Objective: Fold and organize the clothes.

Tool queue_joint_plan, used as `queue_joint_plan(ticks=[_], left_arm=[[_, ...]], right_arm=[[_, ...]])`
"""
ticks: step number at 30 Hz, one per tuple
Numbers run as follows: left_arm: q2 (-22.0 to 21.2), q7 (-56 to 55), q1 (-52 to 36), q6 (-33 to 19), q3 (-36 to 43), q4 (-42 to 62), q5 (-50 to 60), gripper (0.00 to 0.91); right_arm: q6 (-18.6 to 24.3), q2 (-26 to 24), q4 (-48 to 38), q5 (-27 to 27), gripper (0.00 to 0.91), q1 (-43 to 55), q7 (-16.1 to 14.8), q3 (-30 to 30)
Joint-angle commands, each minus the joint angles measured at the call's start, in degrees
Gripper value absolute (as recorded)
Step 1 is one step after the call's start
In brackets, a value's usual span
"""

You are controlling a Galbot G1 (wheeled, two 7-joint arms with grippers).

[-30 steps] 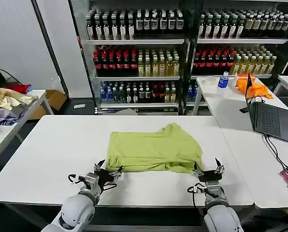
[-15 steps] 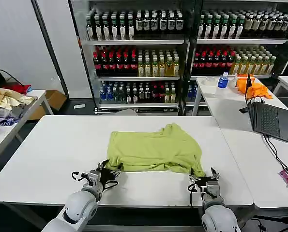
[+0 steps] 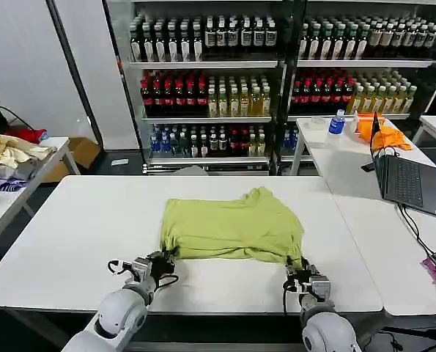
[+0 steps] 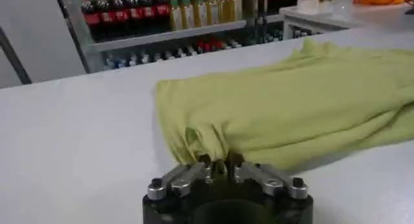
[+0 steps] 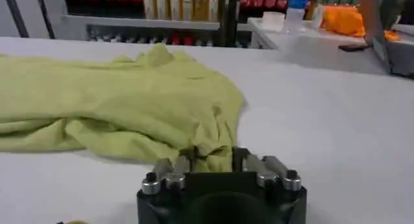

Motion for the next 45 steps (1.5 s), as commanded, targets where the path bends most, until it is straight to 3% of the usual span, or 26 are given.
queue_joint_plan(ticks=[1, 28, 29, 30, 31, 32, 33, 45], left_arm=[[0.3, 0.3, 1.8, 0.5, -0.5, -3.5, -0.4, 0.060], [5.2, -0.5, 24.8, 1.3, -8.4, -24.7, 0.5, 0.050], [5.2, -0.5, 24.8, 1.3, -8.4, -24.8, 0.5, 0.050], [5.2, -0.5, 24.8, 1.3, -8.4, -24.8, 0.6, 0.071], [5.2, -0.5, 24.5, 1.4, -8.3, -24.5, 0.6, 0.091], [5.2, -0.5, 24.1, 1.4, -8.1, -24.3, 0.6, 0.252], [5.1, -0.5, 23.9, 1.4, -8.0, -24.0, 0.6, 0.907], [6.3, -0.6, 18.1, 1.9, -8.1, -21.1, 0.0, 0.907]], right_arm=[[-0.5, -0.1, 1.4, 1.3, 0.000, -1.2, 0.1, 0.0], [-0.6, -5.5, 19.5, -2.9, 0.000, -20.0, -1.2, 5.3], [-0.6, -5.5, 19.4, -3.1, 0.081, -19.9, -1.2, 5.3], [-0.6, -5.5, 19.3, -3.5, 0.907, -19.5, -1.1, 5.3], [-0.6, -5.4, 19.1, -4.1, 0.907, -19.1, -0.9, 5.3], [-0.6, -5.4, 18.9, -4.8, 0.907, -18.7, -1.0, 5.2], [-0.6, -5.4, 18.8, -5.1, 0.907, -18.5, -1.1, 5.2], [-0.4, -6.3, 19.9, -5.4, 0.907, -14.4, -1.8, 6.6]])
